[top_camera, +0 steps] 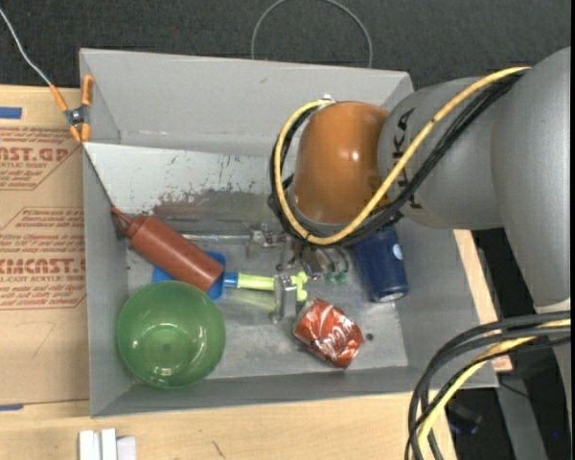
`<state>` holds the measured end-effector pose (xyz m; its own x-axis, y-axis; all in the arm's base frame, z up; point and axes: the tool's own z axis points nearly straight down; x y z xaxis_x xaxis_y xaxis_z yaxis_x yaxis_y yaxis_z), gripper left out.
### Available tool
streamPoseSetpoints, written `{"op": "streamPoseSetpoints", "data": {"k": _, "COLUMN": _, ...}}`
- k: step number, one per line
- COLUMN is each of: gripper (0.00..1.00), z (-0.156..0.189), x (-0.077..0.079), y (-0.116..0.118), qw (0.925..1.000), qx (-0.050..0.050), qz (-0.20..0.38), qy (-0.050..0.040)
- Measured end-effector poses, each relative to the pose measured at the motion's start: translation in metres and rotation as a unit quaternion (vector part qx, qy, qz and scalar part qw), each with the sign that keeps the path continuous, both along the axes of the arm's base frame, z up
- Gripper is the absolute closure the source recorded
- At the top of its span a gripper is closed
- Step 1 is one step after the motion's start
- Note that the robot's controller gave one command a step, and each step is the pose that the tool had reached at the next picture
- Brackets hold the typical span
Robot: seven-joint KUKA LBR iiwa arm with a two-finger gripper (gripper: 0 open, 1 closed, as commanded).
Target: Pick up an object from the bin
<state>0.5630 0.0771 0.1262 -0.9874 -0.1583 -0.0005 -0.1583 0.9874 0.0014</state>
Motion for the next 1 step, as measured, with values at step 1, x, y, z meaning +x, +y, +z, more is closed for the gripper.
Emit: {"op": "streamPoseSetpoints", "data": {"k": 1, "gripper": 1.0, "z": -0.0512, "x": 0.0151, "y": 0.0181, "qw": 0.9934, "qx": 0.001, "qz": 0.114, "qy": -0.0018}}
